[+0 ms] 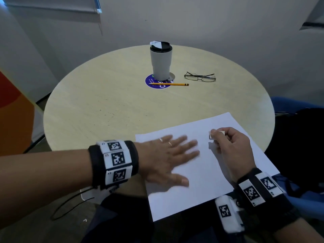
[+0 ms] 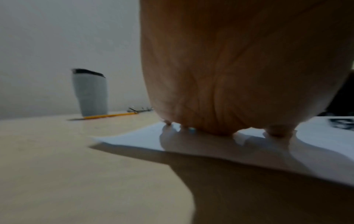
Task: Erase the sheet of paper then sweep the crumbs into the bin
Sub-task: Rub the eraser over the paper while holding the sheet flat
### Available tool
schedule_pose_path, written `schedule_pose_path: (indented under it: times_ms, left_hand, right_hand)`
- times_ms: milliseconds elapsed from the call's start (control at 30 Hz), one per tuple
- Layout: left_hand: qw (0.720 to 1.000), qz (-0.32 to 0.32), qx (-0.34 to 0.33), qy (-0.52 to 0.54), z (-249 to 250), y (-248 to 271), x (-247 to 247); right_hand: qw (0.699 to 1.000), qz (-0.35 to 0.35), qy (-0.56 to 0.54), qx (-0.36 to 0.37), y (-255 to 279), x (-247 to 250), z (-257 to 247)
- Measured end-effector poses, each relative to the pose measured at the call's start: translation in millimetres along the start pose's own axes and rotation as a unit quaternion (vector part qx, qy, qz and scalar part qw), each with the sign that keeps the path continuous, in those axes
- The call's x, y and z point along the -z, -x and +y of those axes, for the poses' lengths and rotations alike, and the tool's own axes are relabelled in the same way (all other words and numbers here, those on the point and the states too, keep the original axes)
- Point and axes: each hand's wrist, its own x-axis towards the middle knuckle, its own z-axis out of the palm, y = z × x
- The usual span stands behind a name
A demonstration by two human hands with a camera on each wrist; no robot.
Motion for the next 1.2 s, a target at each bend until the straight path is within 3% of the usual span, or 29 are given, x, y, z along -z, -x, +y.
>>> schedule_pose_path:
  times_ms: [100, 167, 233, 300, 367, 433, 533, 633, 833, 1000, 1200]
  left_hand:
    - [0.979, 0.002, 0.204, 0.027, -31, 11, 0]
    - [0.953, 0.008, 0.289, 0.089, -35, 17, 2]
    - [0.947, 0.035, 0.281, 0.153, -20, 20, 0]
    - [0.951, 0.06, 0.229, 0.2, 5, 22, -7]
    - [0.958, 0.079, 0.183, 0.208, 26, 24, -19]
    - [0.963, 0.102, 0.169, 0.182, 35, 23, -32]
    - [0.956, 0.157, 0.19, 0.161, 36, 23, -48]
    - [0.949, 0.179, 0.209, 0.155, 35, 27, -53]
    - [0.926, 0.239, 0.203, 0.212, 42, 18, -46]
    - [0.924, 0.266, 0.2, 0.189, 48, 15, -52]
    - [0.922, 0.278, 0.196, 0.184, 45, 20, -57]
  right_hand:
    - [1.0, 0.005, -0.009, -0.002, 2, -1, -3]
    - [1.0, 0.006, -0.007, -0.005, 2, -2, -4]
    - [1.0, 0.005, -0.009, -0.006, 3, -5, -3]
    - [0.999, -0.005, -0.029, -0.013, 8, -10, -5]
    - [0.999, -0.014, -0.028, -0.016, 13, -11, -9]
    - [0.998, -0.028, 0.053, 0.012, 17, -6, -18]
    - [0.959, -0.07, 0.25, 0.114, 27, 10, -35]
    - [0.925, -0.129, 0.325, 0.148, 51, 22, -38]
    - [0.856, -0.152, 0.44, 0.226, 72, 16, -13]
    - [0.871, -0.148, 0.422, 0.202, 72, -8, -5]
    - [0.852, -0.181, 0.429, 0.24, 79, -20, 1]
